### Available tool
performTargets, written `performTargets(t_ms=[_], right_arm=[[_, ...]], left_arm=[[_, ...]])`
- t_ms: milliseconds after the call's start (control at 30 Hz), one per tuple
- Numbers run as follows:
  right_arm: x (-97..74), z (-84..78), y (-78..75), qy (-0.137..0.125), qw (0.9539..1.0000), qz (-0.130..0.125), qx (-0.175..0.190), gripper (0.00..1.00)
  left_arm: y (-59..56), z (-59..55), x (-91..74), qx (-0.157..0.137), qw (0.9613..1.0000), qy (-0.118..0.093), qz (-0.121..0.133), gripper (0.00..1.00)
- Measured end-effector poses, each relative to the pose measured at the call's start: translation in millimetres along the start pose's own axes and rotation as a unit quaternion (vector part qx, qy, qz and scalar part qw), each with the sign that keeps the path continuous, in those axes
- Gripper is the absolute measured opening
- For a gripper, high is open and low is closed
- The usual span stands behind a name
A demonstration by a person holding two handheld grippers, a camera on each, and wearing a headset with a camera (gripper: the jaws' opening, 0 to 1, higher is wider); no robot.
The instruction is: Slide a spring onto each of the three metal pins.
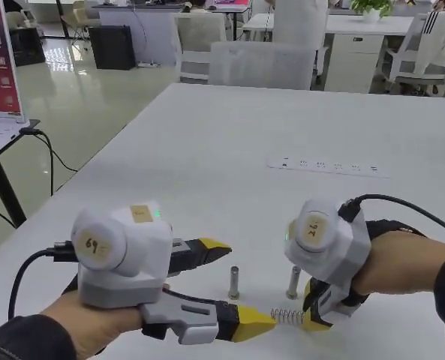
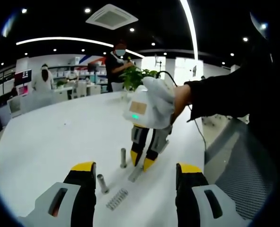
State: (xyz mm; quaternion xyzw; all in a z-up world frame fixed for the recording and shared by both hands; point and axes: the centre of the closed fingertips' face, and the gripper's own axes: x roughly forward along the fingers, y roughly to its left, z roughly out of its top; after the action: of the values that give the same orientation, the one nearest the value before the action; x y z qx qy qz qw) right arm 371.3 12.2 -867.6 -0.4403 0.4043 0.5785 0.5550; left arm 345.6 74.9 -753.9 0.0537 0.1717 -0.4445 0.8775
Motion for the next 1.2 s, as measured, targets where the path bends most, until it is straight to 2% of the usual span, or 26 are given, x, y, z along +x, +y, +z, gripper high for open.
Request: performTargets(t_ms=[267,400,633,700,767,900,1200], right_arm=[[-3.6,-1.9,-1.5,0.003,1.0,-0.005,0.0,0.08],[-16.3,0.4,1.3,0.0,1.0,-0.002,0.006,0.08],[-42.3,15.4,9.4,-0.024,0.9996,0.005,0.012,0.07],[-44.9,16.8,10.0,-0.025,0.9996,0.003,0.01,0.07],[-46.5,17.5,10.5,-0.024,0.9997,0.001,0.01,0.07],[-54.6,25.3,21.1,-0.031,0.9995,0.009,0.006,0.07],[-73.7,48.8,36.0,-0.05,0.9986,0.015,-0.006,0.07]], left_arm=[[-1.1,-1.4,0.6,0.0,1.0,0.003,-0.002,0.63],[-2.4,-3.0,1.1,0.0,1.0,0.006,-0.006,0.6],[-6.8,-6.8,2.8,0.002,0.9998,0.014,-0.015,0.53],[-9.2,-9.5,4.7,0.003,0.9996,0.02,-0.02,0.52],[-11.3,-14.1,7.6,0.006,0.9993,0.028,-0.023,0.5],[-21.0,-26.2,15.2,0.024,0.9974,0.056,-0.039,0.46],[-23.8,-29.6,18.5,0.048,0.996,0.062,-0.042,0.33]])
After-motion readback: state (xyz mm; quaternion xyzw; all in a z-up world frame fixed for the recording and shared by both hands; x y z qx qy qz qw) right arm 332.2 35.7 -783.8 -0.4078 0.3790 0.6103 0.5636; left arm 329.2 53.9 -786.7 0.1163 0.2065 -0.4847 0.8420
